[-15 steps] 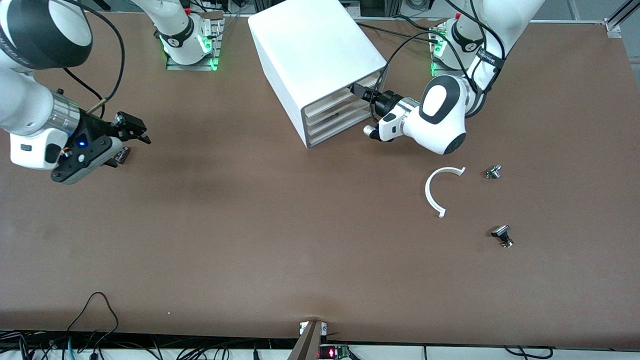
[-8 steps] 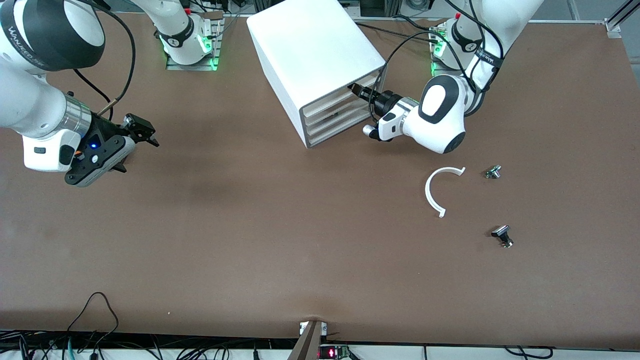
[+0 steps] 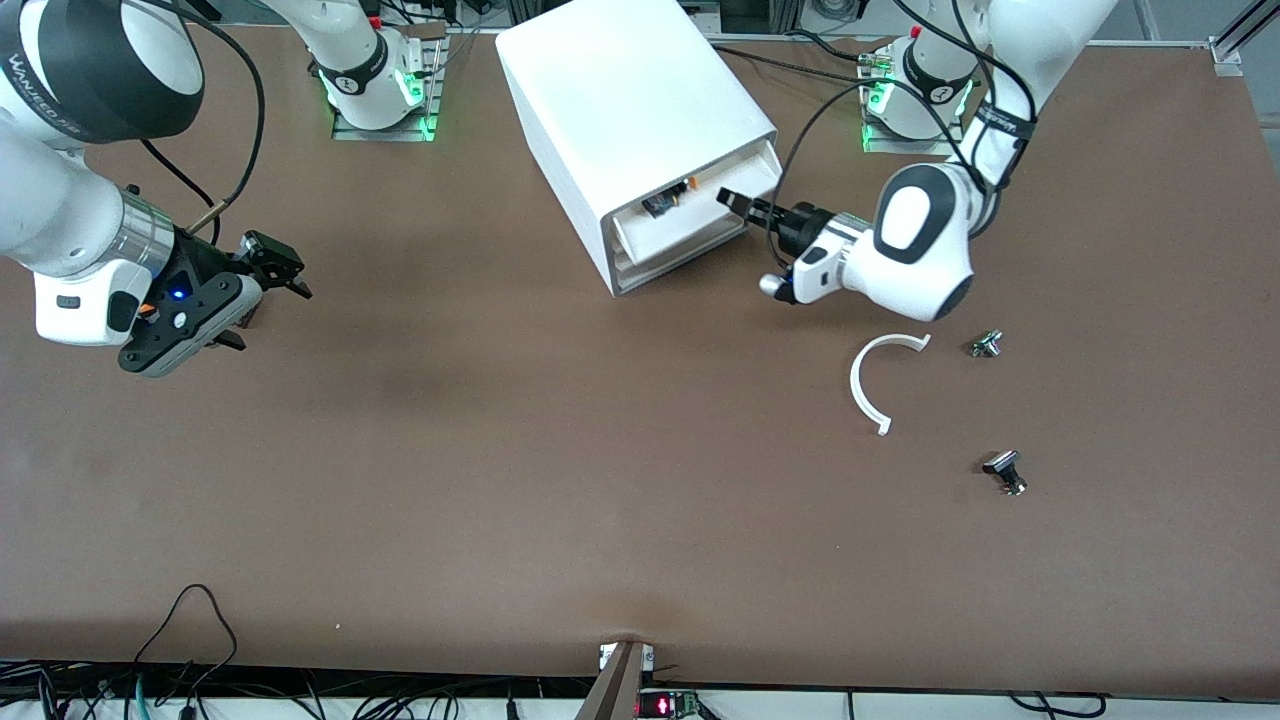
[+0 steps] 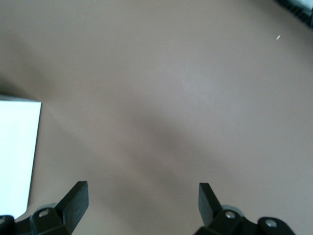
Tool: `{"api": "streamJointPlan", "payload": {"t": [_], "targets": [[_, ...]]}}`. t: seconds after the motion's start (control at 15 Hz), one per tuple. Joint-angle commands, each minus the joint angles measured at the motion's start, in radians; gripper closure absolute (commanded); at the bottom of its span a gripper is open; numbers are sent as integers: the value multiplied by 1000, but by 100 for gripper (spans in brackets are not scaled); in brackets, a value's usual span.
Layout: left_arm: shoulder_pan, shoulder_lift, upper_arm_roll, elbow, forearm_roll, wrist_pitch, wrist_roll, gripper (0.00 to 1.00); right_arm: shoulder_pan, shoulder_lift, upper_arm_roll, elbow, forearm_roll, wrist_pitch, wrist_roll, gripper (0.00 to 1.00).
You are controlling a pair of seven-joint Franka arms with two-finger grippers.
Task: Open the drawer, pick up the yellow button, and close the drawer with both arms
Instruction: 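Pull the drawer out of the cabinet with the left gripper, then withdraw the left gripper while the right gripper reaches over the drawer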
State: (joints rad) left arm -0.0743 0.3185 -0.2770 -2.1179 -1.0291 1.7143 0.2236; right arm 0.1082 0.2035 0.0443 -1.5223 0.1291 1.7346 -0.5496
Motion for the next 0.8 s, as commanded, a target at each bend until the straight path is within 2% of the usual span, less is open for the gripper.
{"api": "streamJointPlan", "payload": {"t": [0.0,0.2,0.6,0.67,0.73], "targets": [[-4,2,51,21,14,73,-47,100,22,13,3,24,-3,20,-12,0],[-2,7,82,68,75,73,-50,100,47,11,3,24,0,17,-19,0],[-2,25,147,137,84,73,-50,100,177,8,28,43,-8,61,-43,0],[-2,25,151,141,83,73,-53,84,185,10,29,54,-6,80,-47,0],[-2,22,150,138,83,73,-55,19,201,10,31,62,-6,85,-52,0]]}}
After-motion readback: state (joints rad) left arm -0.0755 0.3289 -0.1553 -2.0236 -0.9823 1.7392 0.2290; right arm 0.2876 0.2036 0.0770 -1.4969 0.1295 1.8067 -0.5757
